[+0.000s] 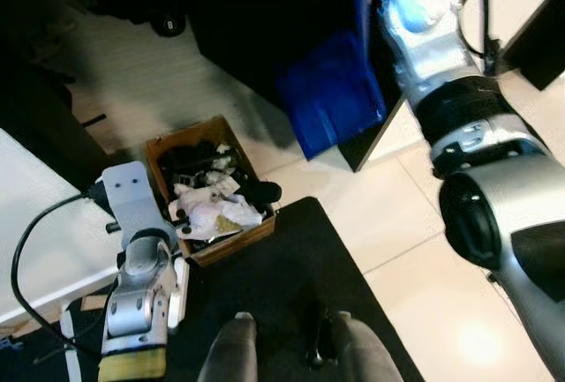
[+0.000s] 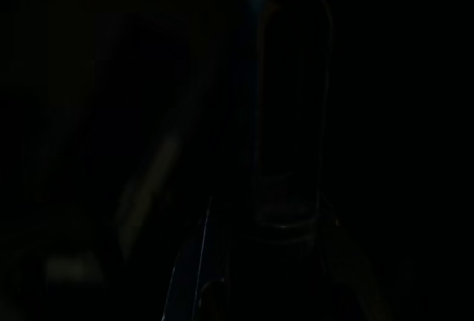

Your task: Sweep floor

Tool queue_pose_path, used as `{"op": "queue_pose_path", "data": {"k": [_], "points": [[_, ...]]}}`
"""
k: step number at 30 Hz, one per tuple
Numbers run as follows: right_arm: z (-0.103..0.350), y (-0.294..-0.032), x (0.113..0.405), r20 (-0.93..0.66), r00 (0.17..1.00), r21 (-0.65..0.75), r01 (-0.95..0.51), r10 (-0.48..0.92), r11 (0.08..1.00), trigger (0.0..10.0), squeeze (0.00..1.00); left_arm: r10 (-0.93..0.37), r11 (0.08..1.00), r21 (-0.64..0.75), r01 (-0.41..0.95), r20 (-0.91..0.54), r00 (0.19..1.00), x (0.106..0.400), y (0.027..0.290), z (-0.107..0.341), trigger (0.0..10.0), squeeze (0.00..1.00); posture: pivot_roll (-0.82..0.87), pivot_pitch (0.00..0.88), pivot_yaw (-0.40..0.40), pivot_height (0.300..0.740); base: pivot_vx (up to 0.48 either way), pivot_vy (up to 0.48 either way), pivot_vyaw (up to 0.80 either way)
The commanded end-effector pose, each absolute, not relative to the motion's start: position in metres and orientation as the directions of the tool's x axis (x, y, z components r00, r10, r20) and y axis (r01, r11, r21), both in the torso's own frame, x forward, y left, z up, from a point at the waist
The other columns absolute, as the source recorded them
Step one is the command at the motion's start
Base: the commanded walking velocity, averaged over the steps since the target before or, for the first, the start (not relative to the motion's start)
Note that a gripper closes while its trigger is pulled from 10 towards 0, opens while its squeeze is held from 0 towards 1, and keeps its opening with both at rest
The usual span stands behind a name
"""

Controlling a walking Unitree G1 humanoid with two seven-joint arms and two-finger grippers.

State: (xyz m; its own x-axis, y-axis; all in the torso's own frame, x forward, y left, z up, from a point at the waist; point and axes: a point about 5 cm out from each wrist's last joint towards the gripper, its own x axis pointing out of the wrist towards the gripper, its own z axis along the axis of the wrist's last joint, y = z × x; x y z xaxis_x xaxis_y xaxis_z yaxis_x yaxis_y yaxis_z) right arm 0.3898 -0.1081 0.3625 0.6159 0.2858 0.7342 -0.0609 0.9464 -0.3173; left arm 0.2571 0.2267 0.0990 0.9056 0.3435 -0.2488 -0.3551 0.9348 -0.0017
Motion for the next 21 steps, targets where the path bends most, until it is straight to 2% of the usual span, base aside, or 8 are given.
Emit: {"op": "queue_pose_path", "data": {"k": [1, 2, 5, 8, 11, 14, 21], "points": [[0.354, -0.125, 0.392, 0.711, 0.654, -0.286, -0.064, 0.257, 0.956, 10.0, 0.00, 0.358, 0.931, 0.040, -0.362, -0.276, 0.892, 0.251, 0.233, 0.094, 10.0, 0.00, 0.11, 0.186, -0.023, 0.740, 0.000, 0.000, 0.00], [0.332, -0.139, 0.394, 0.668, 0.706, -0.278, -0.055, 0.234, 0.959, 10.0, 0.00, 0.366, 0.929, 0.050, -0.367, -0.278, 0.888, 0.250, 0.237, 0.094, 10.0, 0.00, 0.11, 0.191, -0.018, 0.740, 0.000, 0.000, 0.00], [0.313, -0.150, 0.394, 0.627, 0.750, -0.269, -0.049, 0.213, 0.962, 10.0, 0.00, 0.374, 0.926, 0.056, -0.373, -0.276, 0.886, 0.251, 0.240, 0.095, 10.0, 0.00, 0.11, 0.194, -0.012, 0.740, 0.000, 0.000, 0.00], [0.260, -0.167, 0.390, 0.519, 0.841, -0.228, -0.040, 0.156, 0.973, 10.0, 0.00, 0.385, 0.922, 0.074, -0.379, -0.269, 0.883, 0.253, 0.248, 0.097, 10.0, 0.00, 0.09, 0.202, -0.002, 0.740, 0.000, 0.000, 0.00], [0.248, -0.168, 0.387, 0.497, 0.855, -0.213, -0.049, 0.151, 0.976, 10.0, 0.00, 0.386, 0.922, 0.086, -0.377, -0.267, 0.883, 0.253, 0.250, 0.098, 10.0, 0.00, 0.09, 0.204, 0.000, 0.740, 0.000, 0.000, 0.00], [0.216, -0.168, 0.375, 0.442, 0.884, -0.203, -0.067, 0.153, 0.977, 10.0, 0.00, 0.388, 0.922, 0.108, -0.372, -0.263, 0.884, 0.250, 0.253, 0.097, 10.0, 0.00, 0.09, 0.210, 0.002, 0.740, 0.000, 0.000, 0.00], [0.206, -0.177, 0.365, 0.422, 0.899, -0.201, -0.033, 0.117, 0.979, 10.0, 0.00, 0.357, 0.934, 0.105, -0.341, -0.282, 0.890, 0.243, 0.246, 0.092, 10.0, 0.00, 0.09, 0.209, -0.002, 0.740, 0.000, 0.000, 0.00]]}}
